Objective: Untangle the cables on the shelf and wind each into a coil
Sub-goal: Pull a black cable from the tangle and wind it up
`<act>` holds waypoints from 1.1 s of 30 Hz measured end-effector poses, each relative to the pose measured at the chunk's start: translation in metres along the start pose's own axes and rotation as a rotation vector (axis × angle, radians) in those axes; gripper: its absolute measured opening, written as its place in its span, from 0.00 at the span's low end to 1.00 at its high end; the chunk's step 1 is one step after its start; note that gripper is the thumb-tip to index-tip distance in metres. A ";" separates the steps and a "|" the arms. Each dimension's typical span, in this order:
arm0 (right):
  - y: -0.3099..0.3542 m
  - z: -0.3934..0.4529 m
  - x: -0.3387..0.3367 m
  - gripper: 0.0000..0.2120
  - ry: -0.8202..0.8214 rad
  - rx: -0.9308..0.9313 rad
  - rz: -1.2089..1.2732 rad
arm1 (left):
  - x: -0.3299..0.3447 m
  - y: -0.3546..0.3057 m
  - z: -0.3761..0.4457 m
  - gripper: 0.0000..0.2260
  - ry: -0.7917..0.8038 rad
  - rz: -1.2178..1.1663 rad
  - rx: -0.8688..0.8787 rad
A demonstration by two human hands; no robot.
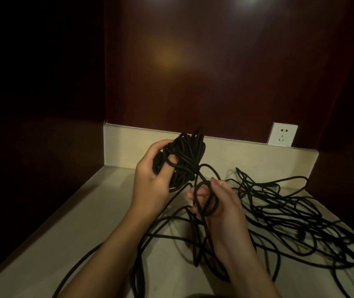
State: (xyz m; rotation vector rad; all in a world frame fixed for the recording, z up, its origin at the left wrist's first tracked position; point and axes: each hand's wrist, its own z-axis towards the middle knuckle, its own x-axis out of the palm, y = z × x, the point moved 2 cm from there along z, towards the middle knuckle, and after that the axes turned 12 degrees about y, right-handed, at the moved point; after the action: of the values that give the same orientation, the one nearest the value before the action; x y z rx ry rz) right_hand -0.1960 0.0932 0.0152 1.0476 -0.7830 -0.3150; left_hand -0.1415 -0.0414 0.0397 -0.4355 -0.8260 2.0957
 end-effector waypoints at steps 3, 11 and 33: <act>0.001 0.000 -0.002 0.12 -0.012 0.021 0.015 | 0.000 0.004 -0.002 0.10 0.023 0.005 -0.020; 0.013 0.008 0.006 0.14 0.057 0.002 -0.205 | -0.011 0.007 -0.002 0.10 -0.024 -0.038 -0.112; 0.004 0.000 0.008 0.10 0.188 -0.209 -0.949 | -0.019 0.001 0.003 0.12 -0.263 -1.032 -0.318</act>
State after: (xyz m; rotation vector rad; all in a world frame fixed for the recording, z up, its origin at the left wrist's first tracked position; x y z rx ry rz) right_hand -0.1906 0.0901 0.0220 1.1718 -0.0288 -1.0612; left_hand -0.1320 -0.0584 0.0415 0.1245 -1.2092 1.0687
